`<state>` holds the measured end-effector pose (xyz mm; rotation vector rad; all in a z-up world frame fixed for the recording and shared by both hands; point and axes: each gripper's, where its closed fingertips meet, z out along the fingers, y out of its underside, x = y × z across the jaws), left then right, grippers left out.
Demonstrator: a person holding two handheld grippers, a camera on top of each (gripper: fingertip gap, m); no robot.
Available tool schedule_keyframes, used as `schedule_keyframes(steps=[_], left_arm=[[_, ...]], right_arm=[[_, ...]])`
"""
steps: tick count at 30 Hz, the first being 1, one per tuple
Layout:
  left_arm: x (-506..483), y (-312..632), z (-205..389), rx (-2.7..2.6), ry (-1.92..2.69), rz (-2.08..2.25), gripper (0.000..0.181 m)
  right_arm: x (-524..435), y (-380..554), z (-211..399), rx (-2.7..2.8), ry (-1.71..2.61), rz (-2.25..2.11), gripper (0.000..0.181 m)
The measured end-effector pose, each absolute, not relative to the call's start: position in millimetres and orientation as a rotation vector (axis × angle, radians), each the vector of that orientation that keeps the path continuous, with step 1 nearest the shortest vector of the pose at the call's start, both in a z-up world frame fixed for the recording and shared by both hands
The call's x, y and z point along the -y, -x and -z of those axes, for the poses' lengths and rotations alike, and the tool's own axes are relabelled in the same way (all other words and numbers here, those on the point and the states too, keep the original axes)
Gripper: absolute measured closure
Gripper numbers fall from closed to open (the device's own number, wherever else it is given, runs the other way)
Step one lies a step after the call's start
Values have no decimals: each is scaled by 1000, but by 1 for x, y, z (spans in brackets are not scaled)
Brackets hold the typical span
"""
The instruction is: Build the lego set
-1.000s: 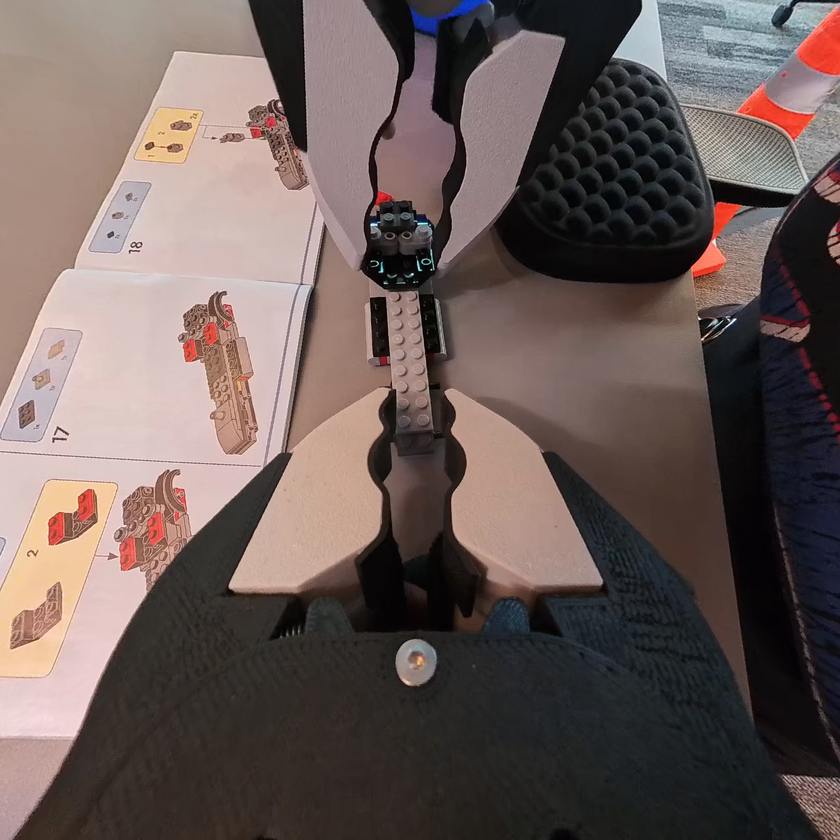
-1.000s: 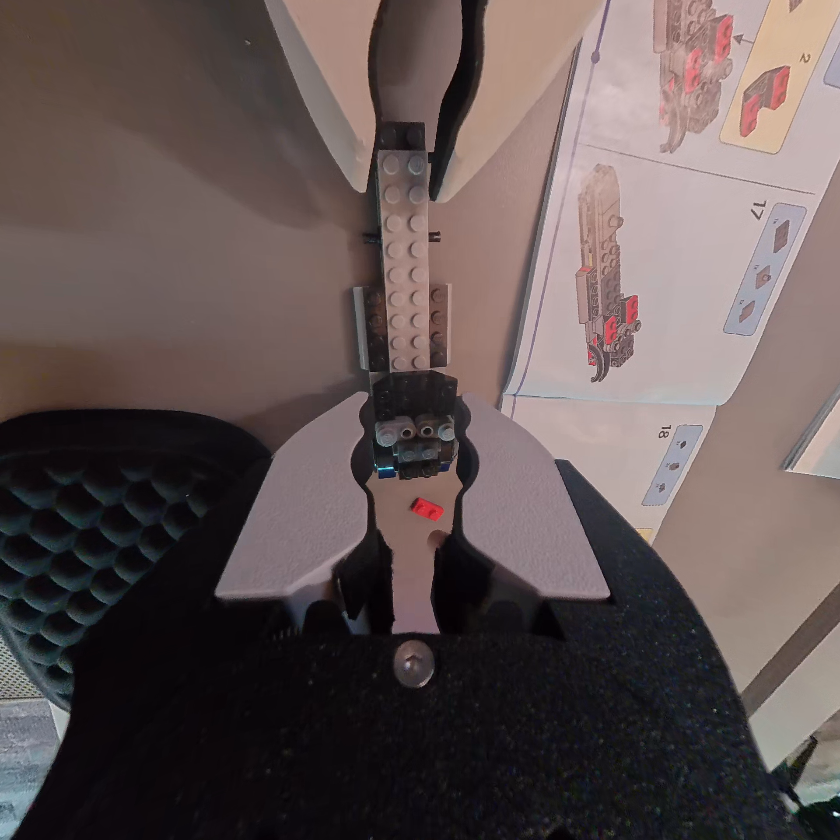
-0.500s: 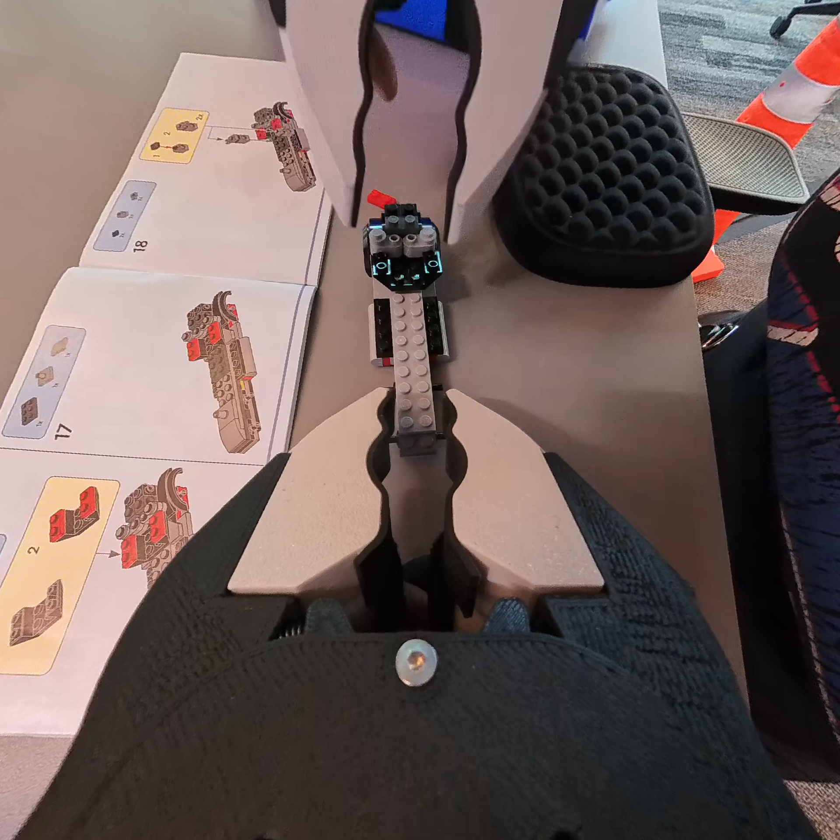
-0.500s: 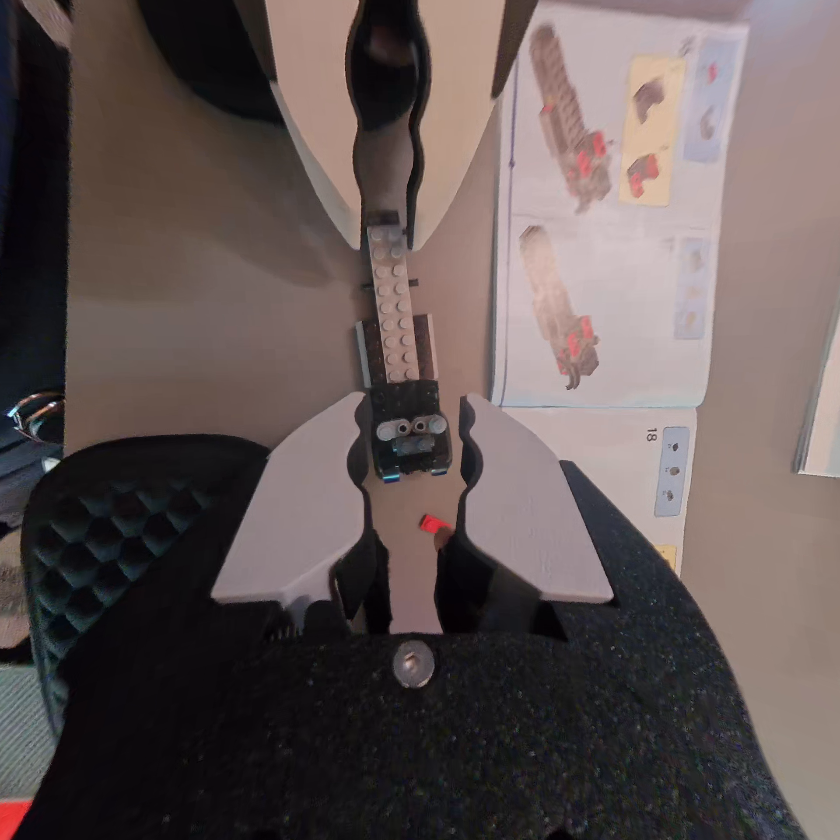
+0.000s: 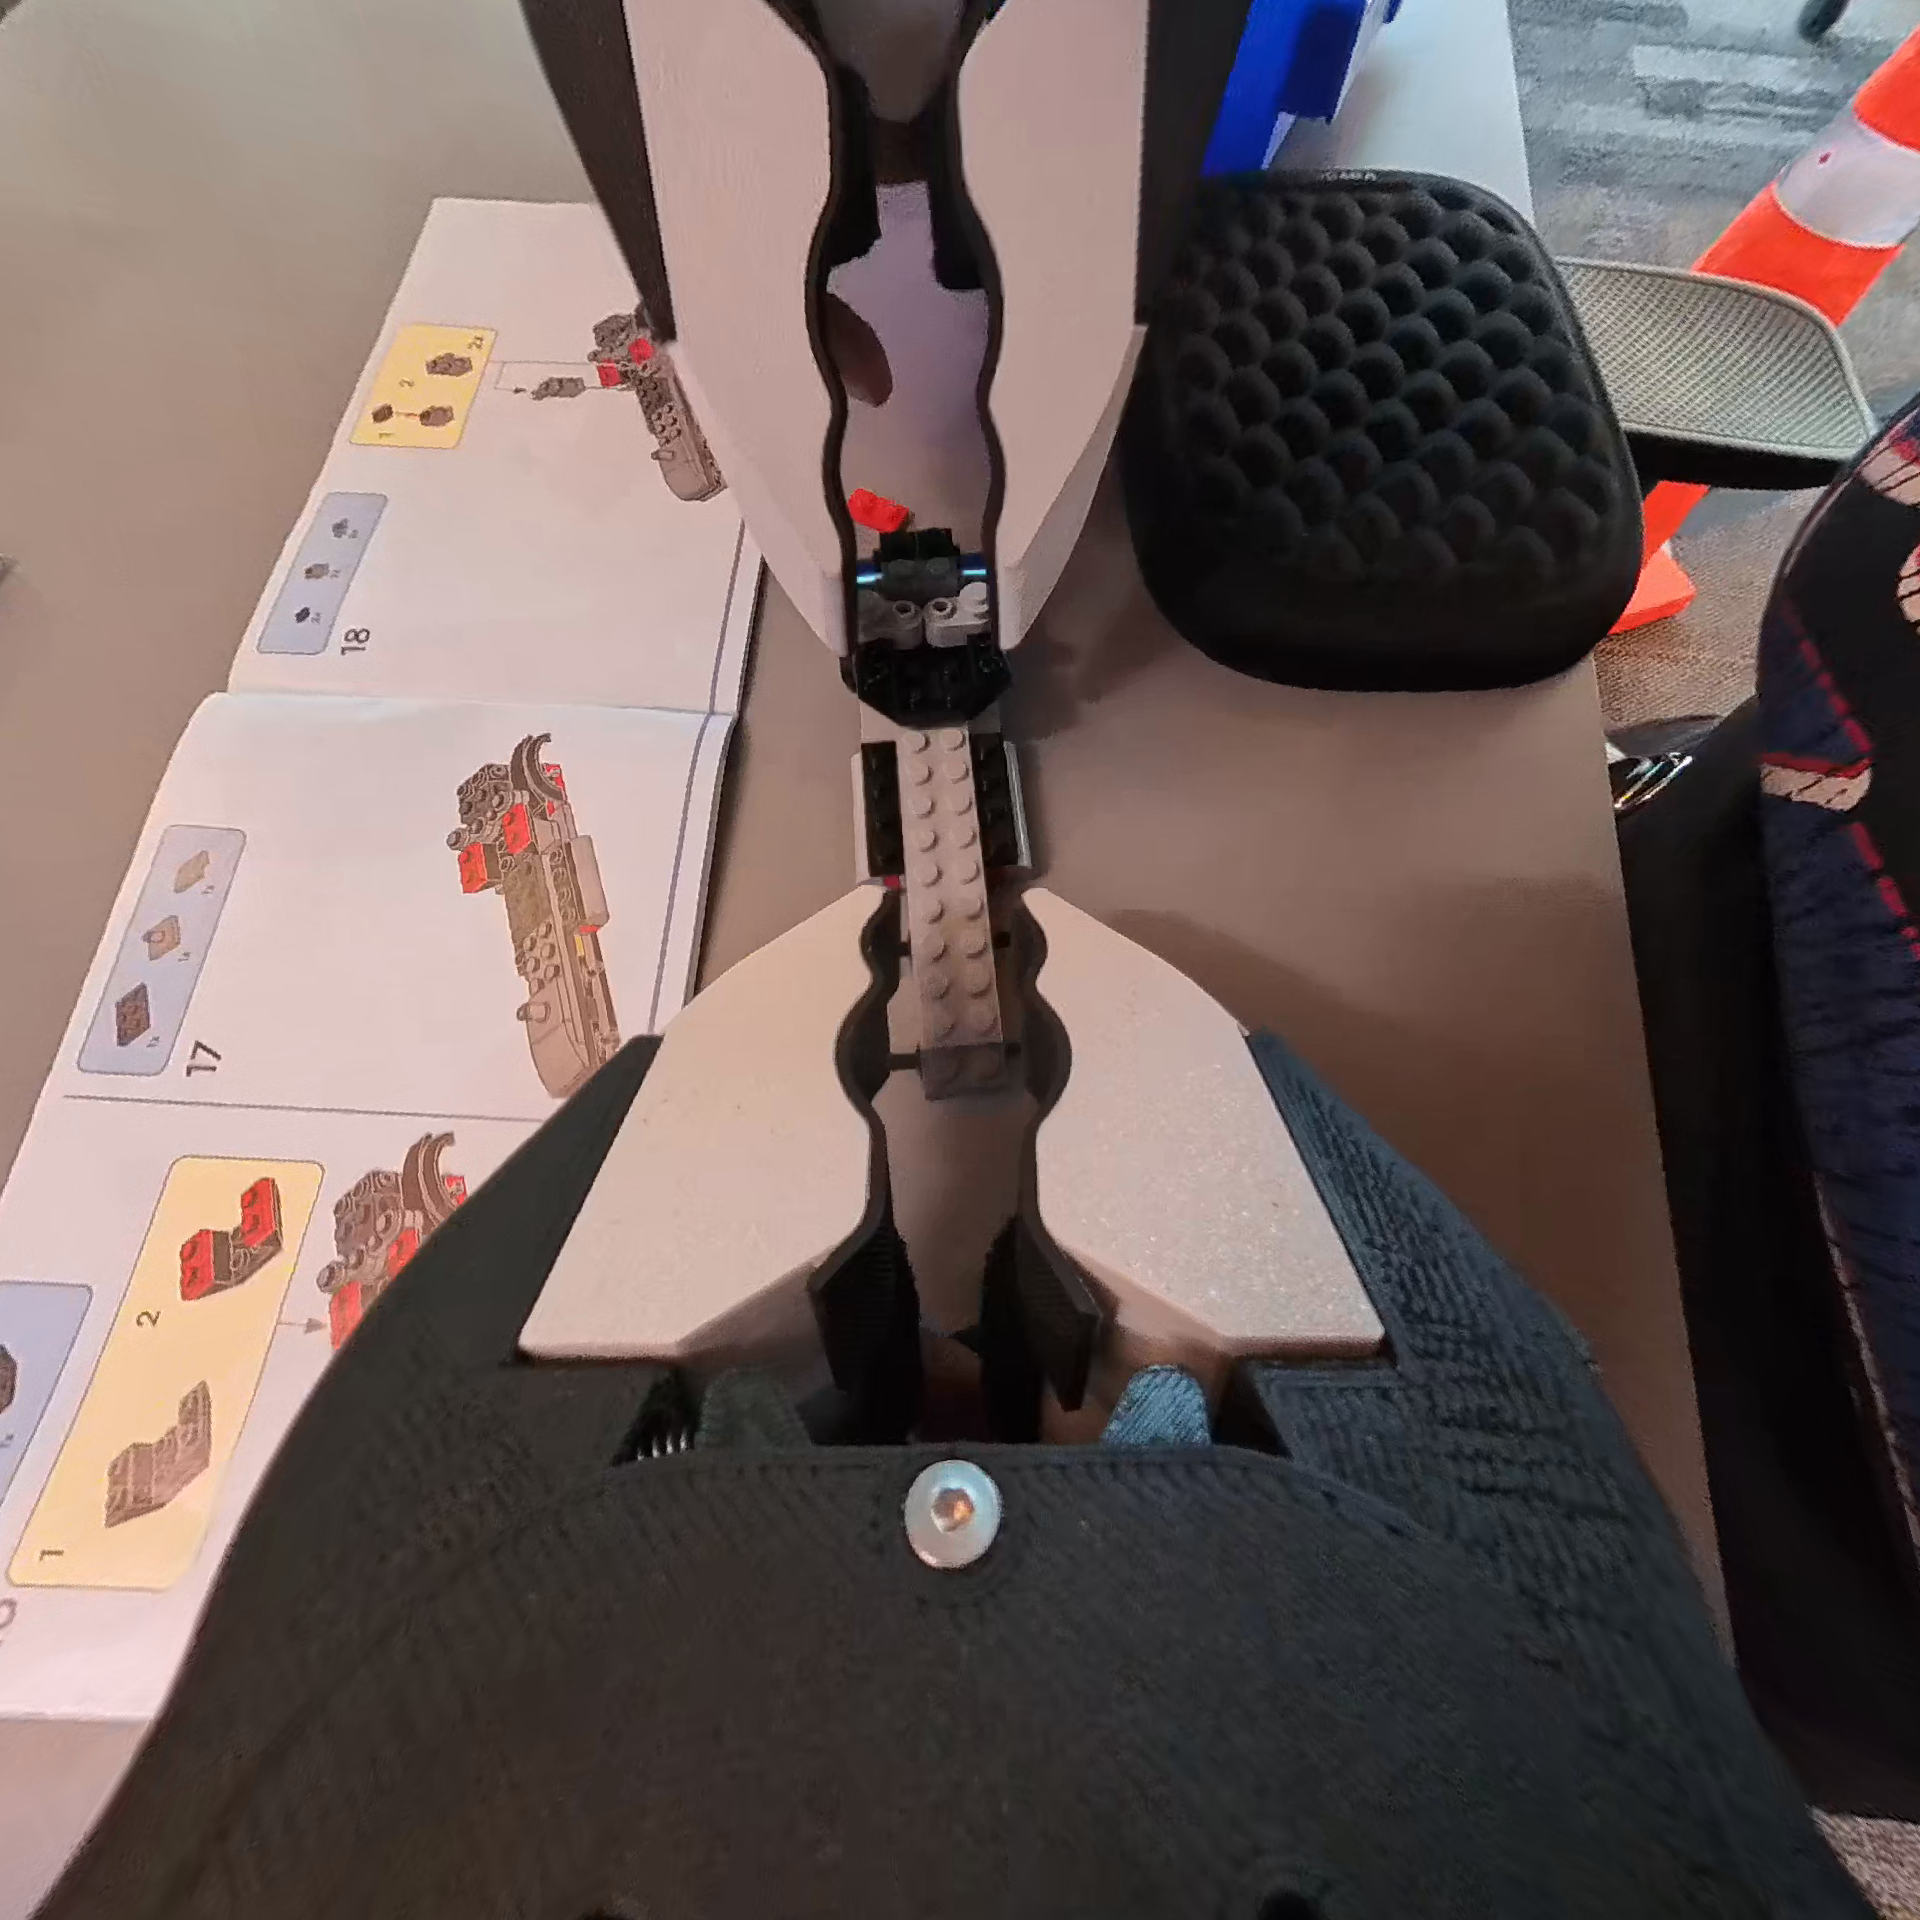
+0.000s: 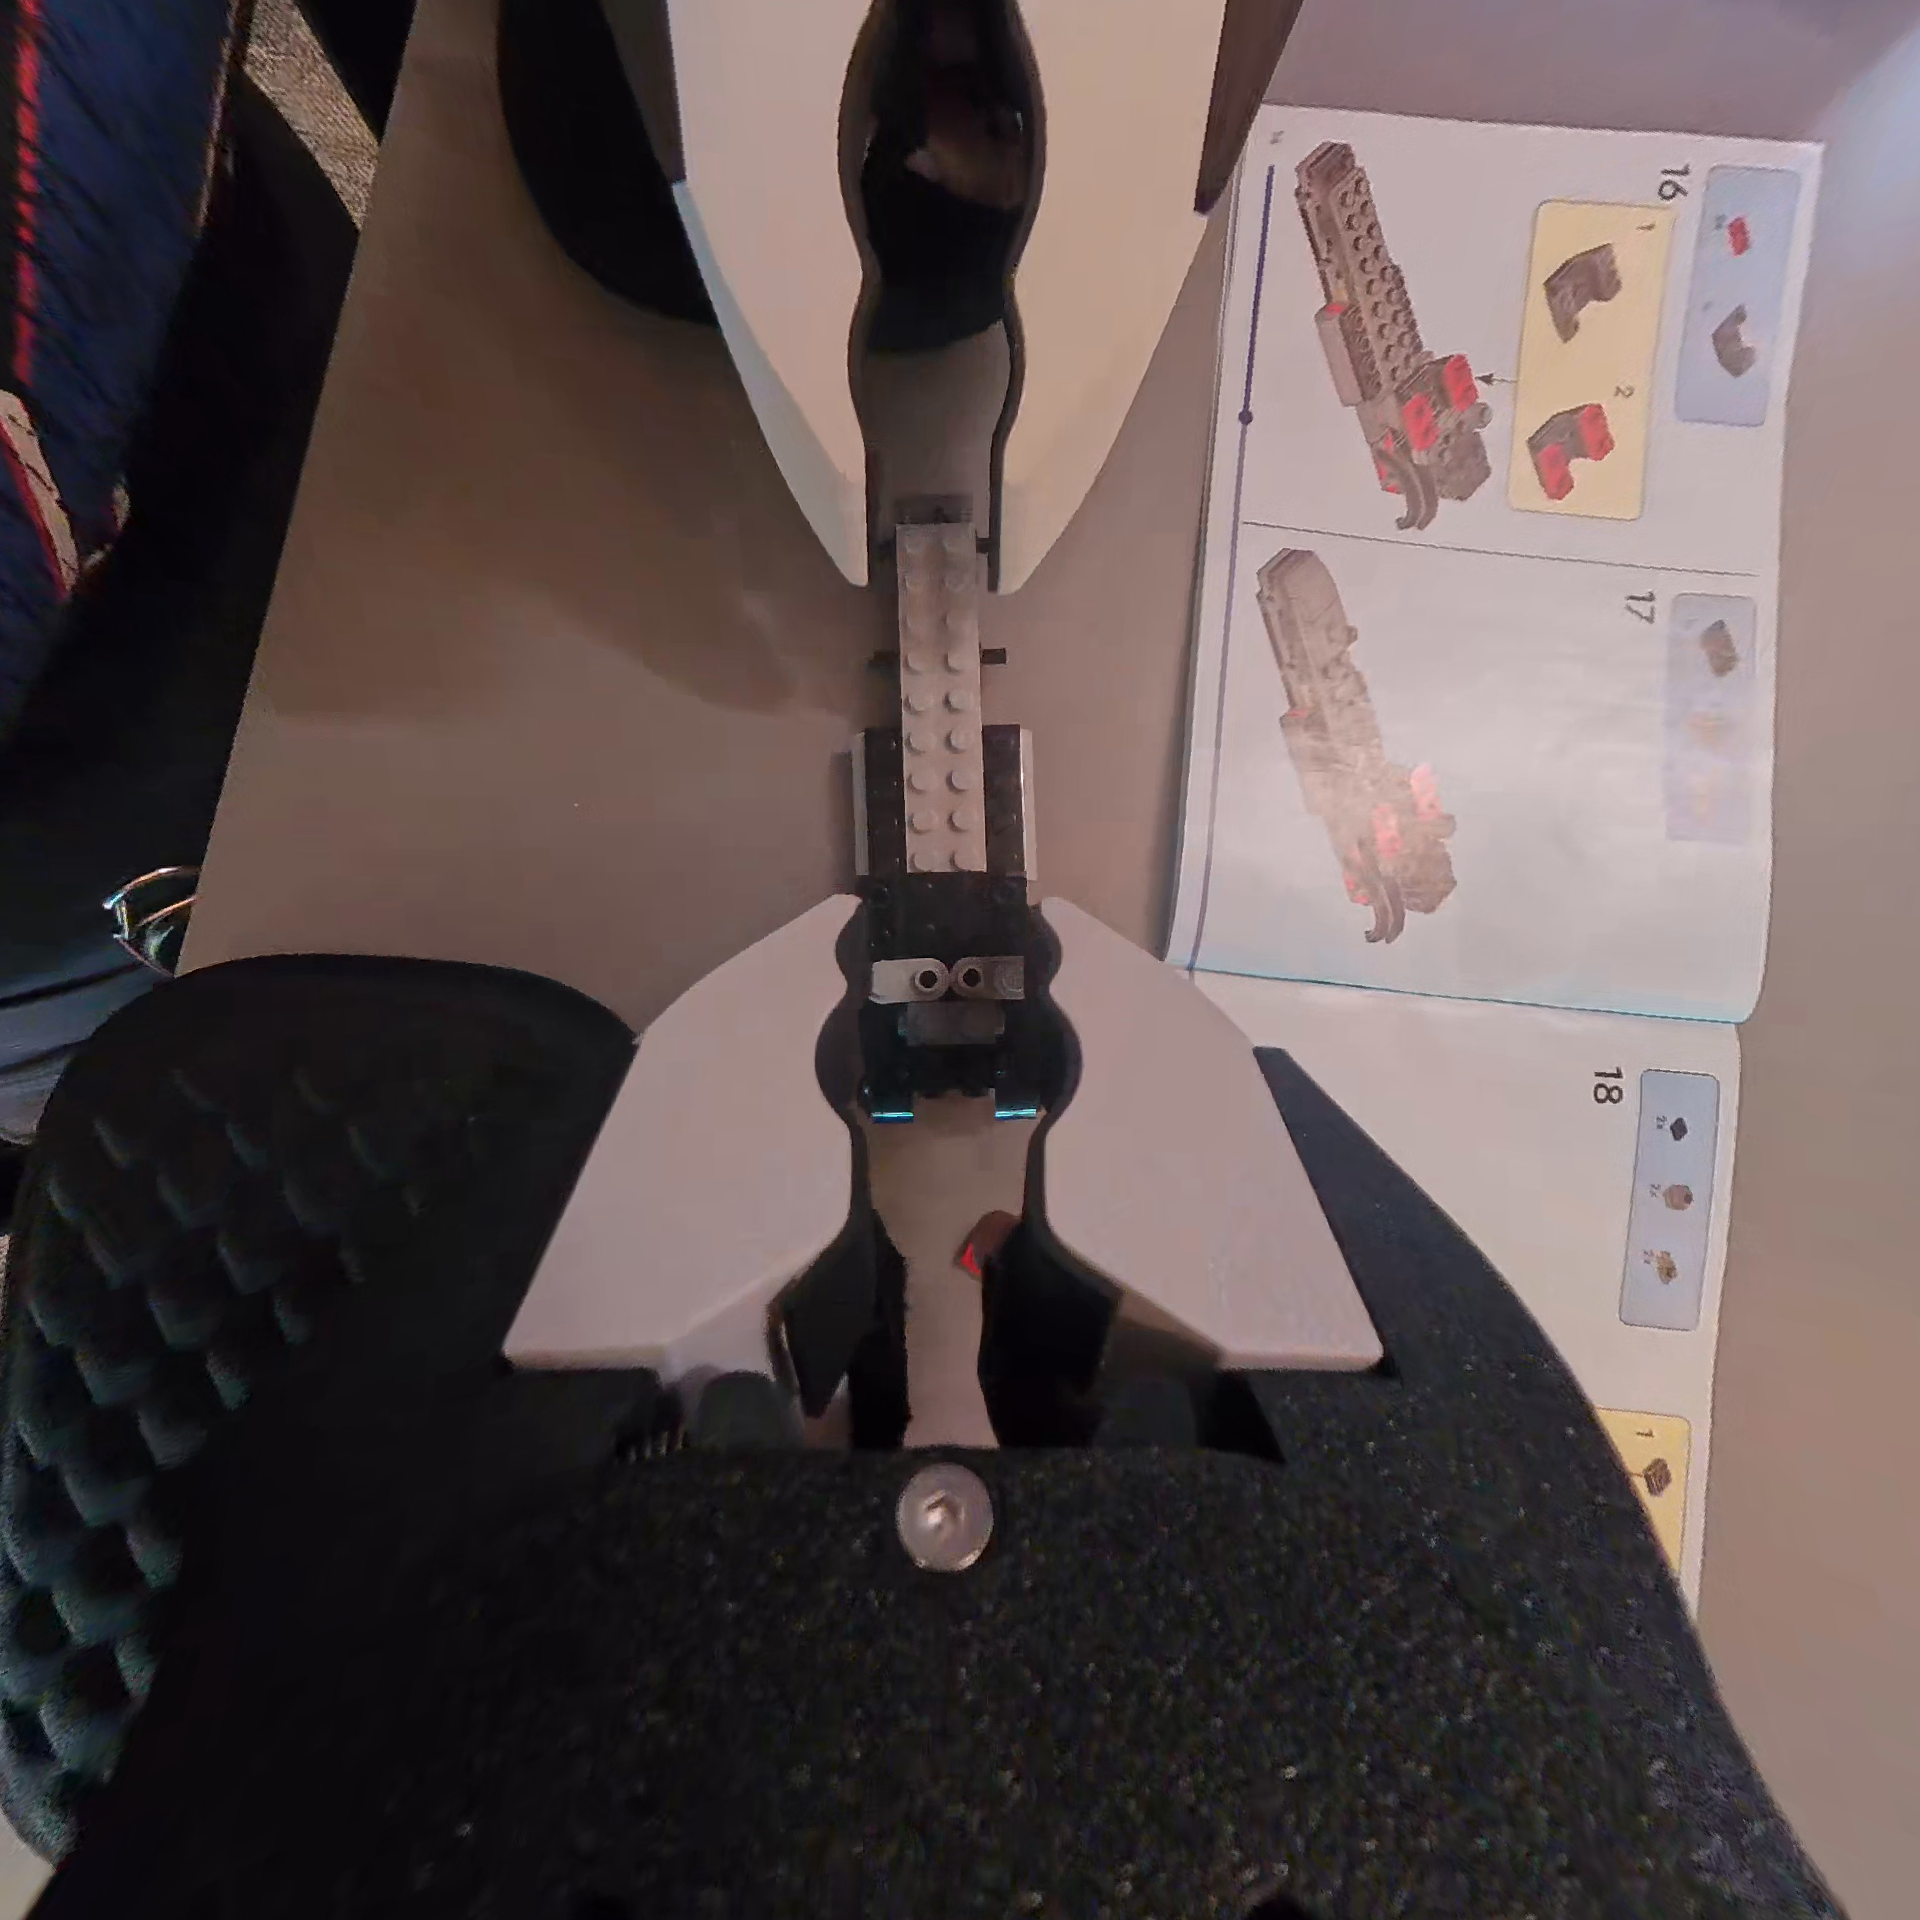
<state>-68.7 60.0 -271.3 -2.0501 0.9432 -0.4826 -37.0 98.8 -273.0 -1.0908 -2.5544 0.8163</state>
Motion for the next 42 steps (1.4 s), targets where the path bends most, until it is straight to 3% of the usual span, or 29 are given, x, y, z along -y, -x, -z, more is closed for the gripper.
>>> schedule_keyframes(steps=[29, 31, 38, 42], left_arm=[[-63, 65, 286, -961, 2139, 503, 172], [-63, 65, 286, -958, 2140, 506, 173], [-63, 65, 285, -956, 2142, 508, 173], [-63, 66, 285, -959, 2139, 489, 173]], right_arm=[[-98, 39, 276, 2616, 1116, -694, 163], [-105, 39, 282, 2634, 1152, -608, 171], [-105, 41, 282, 2658, 1089, -594, 161], [-98, 41, 269, 2587, 1102, -696, 166]])
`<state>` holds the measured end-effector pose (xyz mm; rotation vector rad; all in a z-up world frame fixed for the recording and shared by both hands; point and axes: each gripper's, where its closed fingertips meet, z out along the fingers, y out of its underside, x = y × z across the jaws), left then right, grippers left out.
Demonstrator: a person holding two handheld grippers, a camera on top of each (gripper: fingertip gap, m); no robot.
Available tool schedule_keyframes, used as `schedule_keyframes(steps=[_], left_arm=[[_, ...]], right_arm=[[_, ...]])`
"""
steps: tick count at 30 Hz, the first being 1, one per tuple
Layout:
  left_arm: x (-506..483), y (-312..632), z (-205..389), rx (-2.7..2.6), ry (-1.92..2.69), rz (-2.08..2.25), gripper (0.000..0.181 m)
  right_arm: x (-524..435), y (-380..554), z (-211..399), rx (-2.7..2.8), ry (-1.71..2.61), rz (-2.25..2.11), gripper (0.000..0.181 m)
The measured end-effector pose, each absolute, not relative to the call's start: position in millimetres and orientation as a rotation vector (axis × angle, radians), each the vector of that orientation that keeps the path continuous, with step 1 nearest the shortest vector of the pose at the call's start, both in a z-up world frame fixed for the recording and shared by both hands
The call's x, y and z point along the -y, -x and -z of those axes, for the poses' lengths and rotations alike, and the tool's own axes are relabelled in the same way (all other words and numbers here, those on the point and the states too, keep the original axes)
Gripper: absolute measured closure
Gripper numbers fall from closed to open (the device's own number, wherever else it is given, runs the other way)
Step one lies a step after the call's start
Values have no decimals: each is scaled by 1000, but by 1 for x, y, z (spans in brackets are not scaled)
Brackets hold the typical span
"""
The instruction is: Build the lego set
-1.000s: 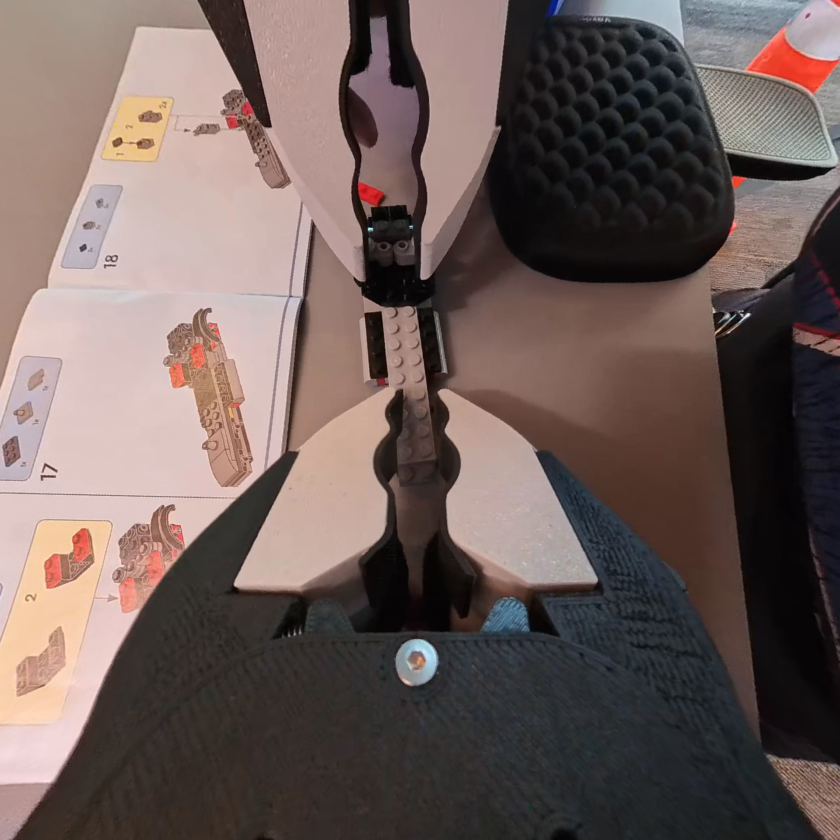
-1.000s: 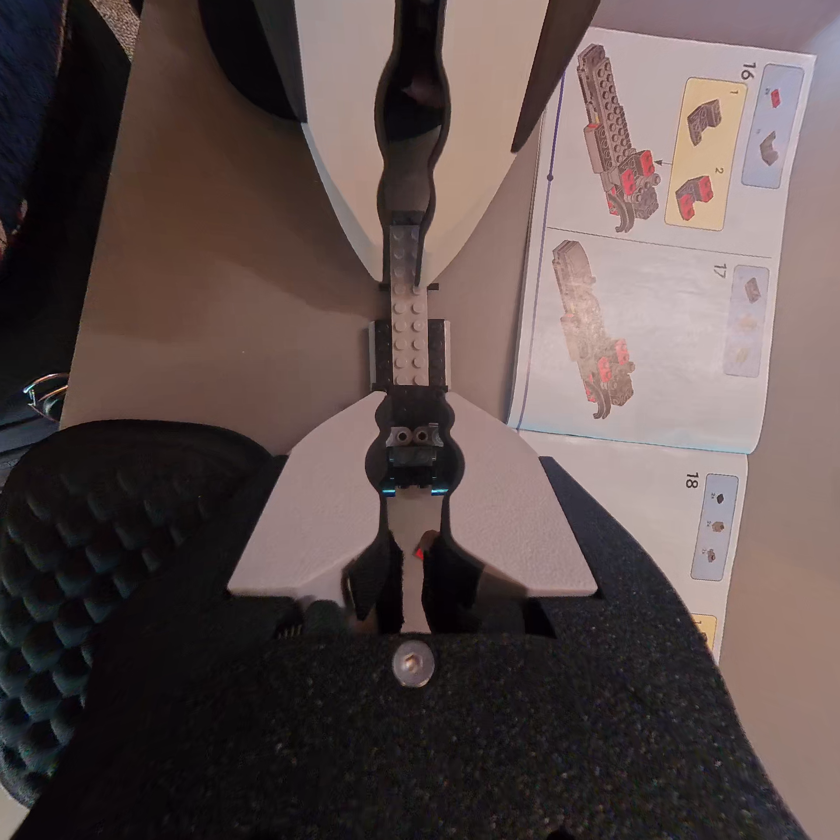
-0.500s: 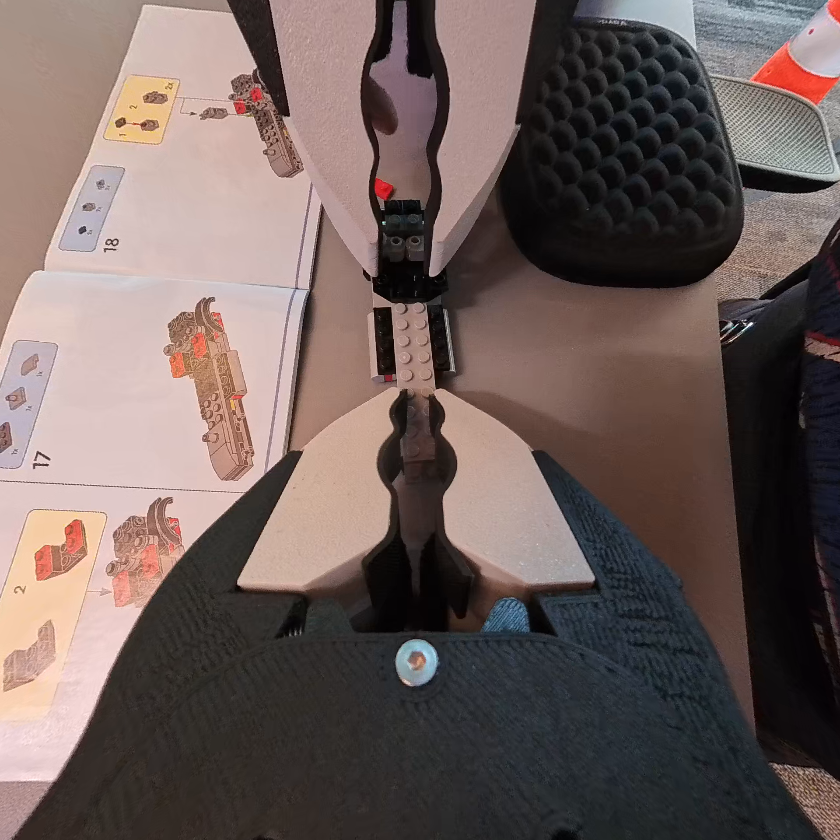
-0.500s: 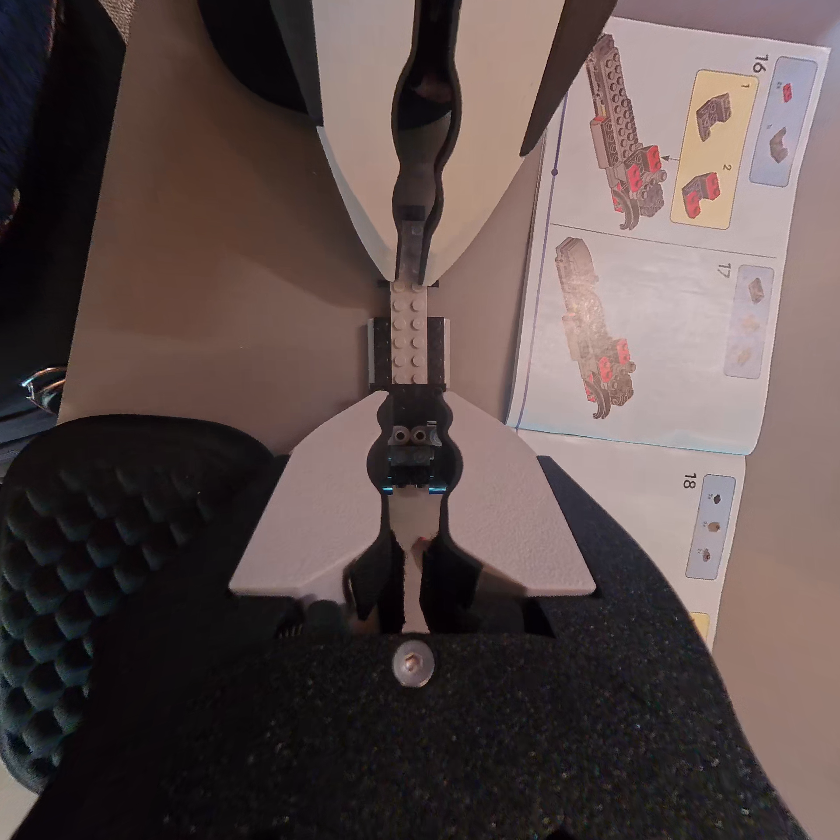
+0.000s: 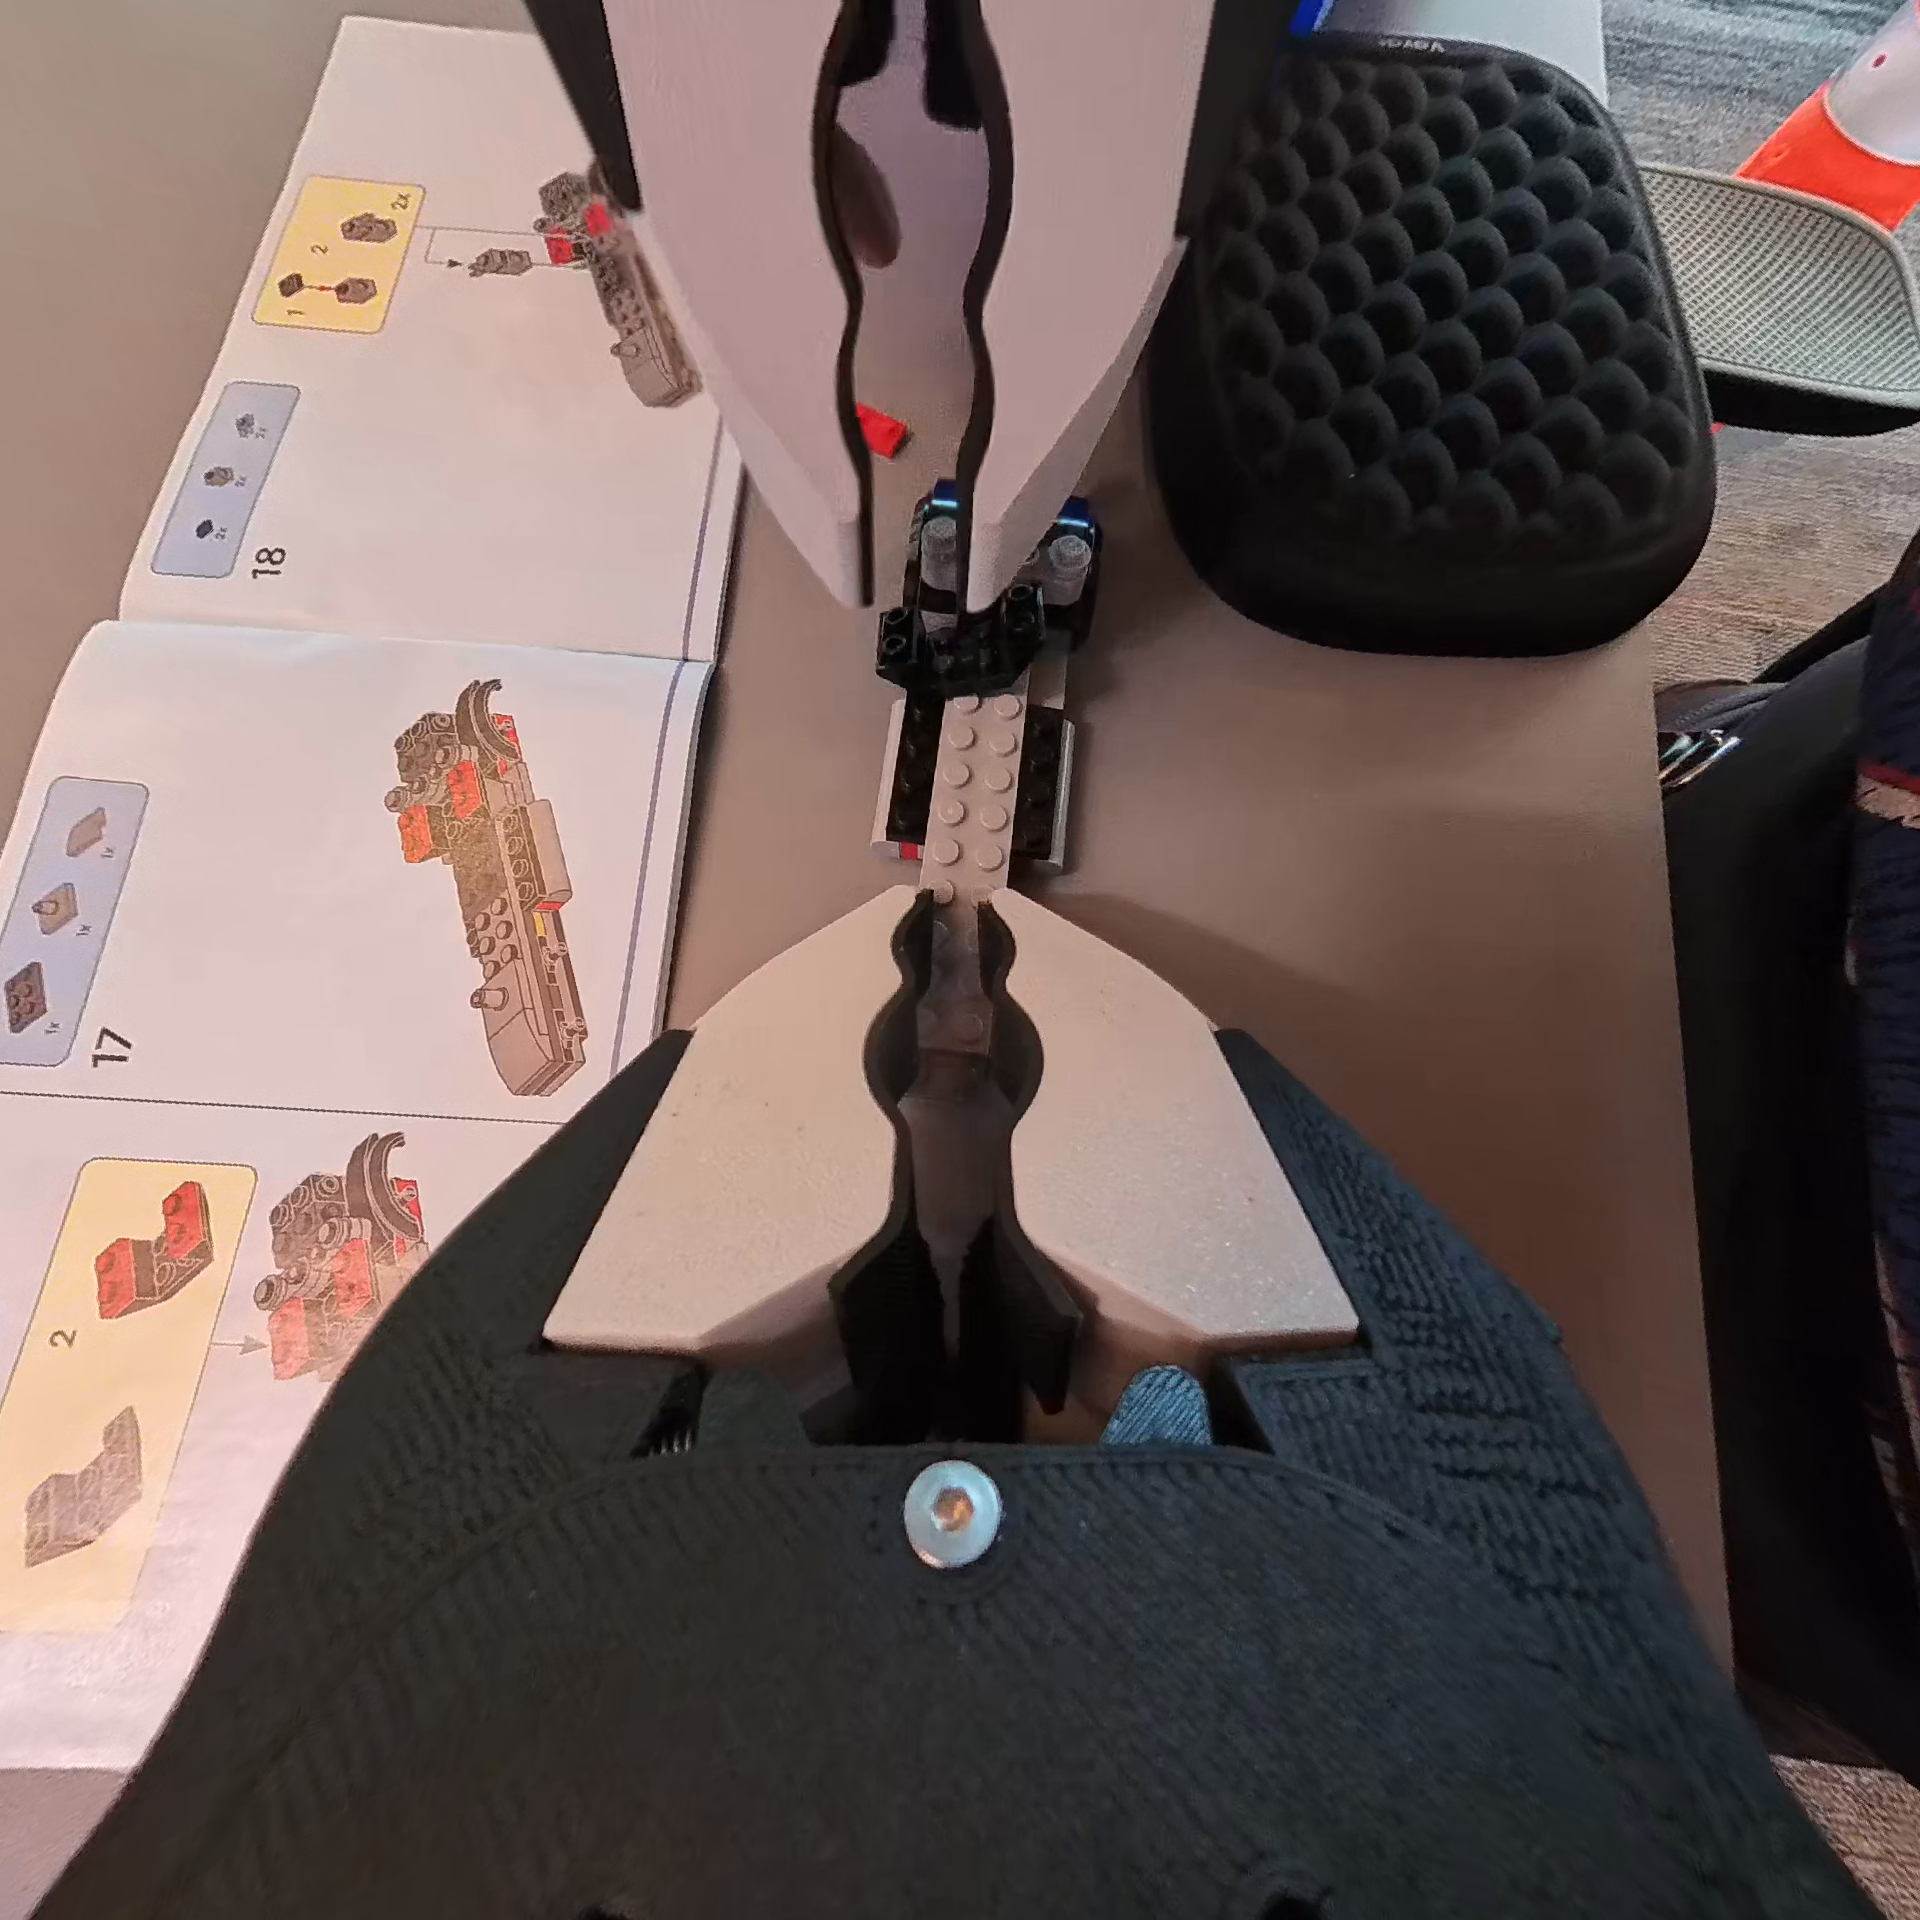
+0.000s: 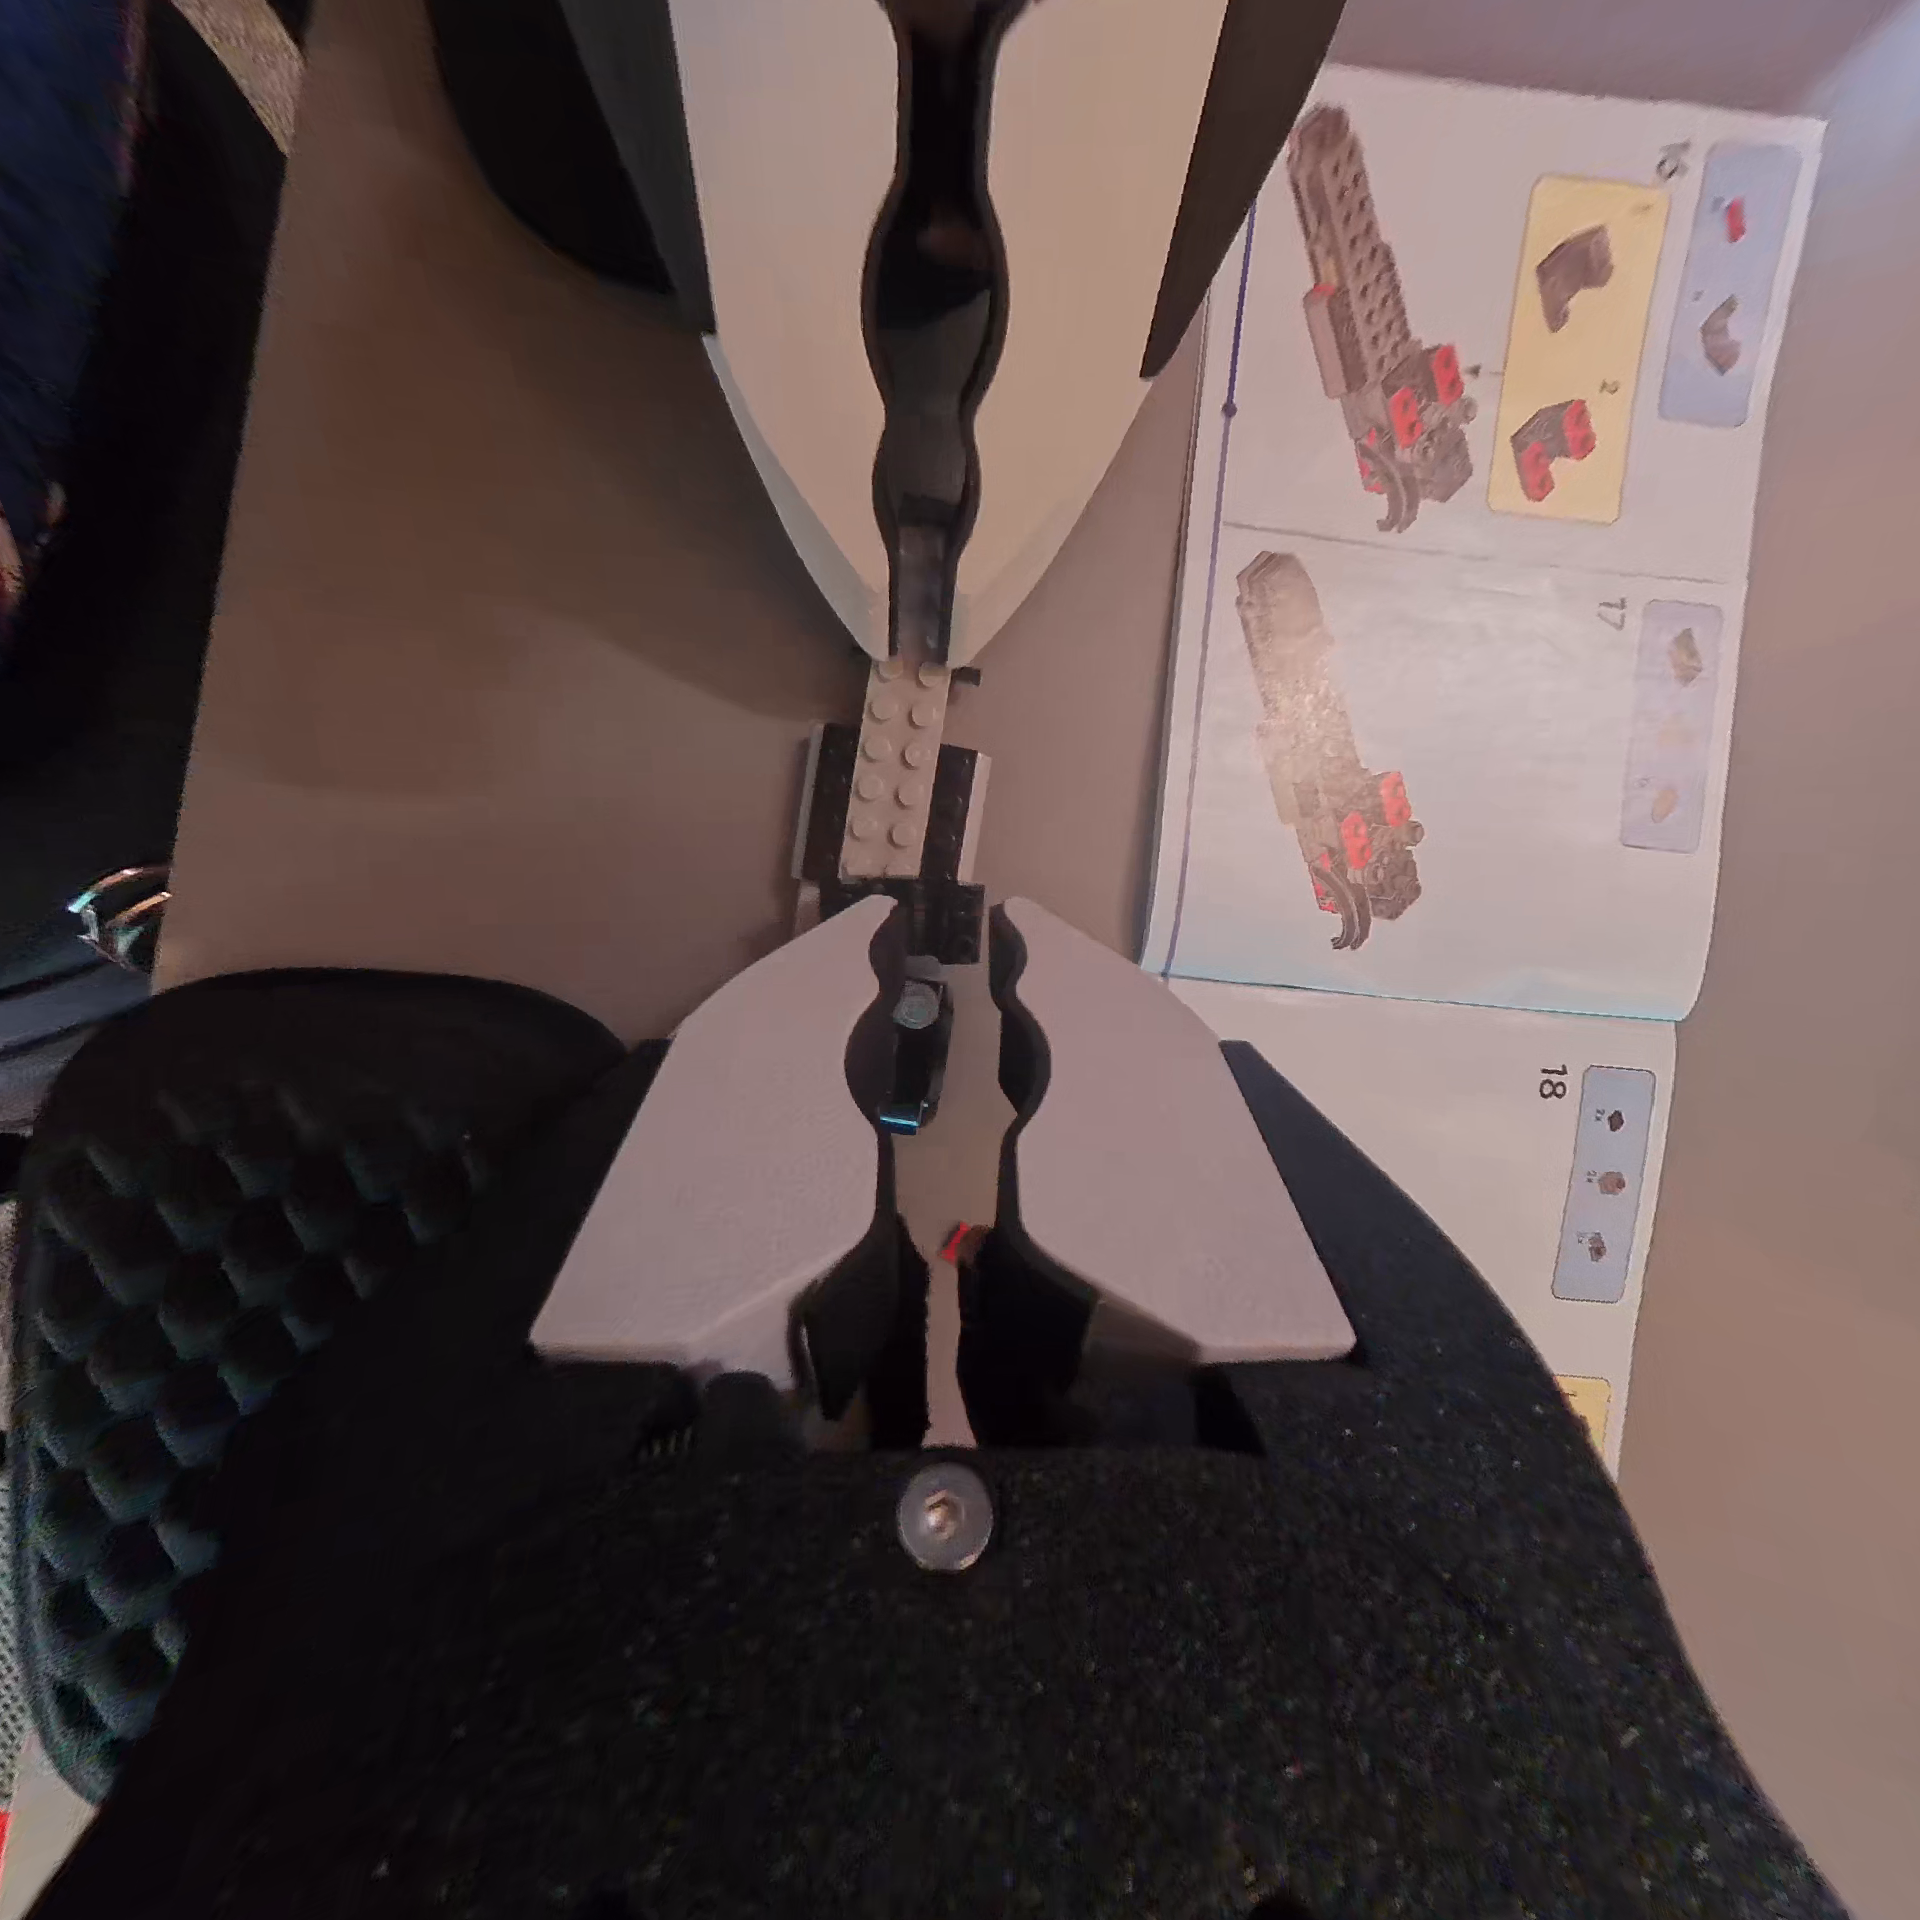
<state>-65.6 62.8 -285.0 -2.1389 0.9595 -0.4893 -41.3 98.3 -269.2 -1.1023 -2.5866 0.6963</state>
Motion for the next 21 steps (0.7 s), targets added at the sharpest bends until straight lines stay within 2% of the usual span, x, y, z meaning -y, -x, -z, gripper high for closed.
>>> schedule_keyframes(steps=[3, 11, 21], left_arm=[[-62, 65, 284, -968, 2129, 484, 170], [-67, 56, 267, -984, 2028, 500, 153], [-70, 48, 286, -1121, 2075, 360, 161]], right_arm=[[-90, 37, 261, 2549, 1120, -799, 173], [-85, 29, 271, 2601, 1164, -693, 167], [-88, 28, 283, 2503, 1085, -291, 173]])
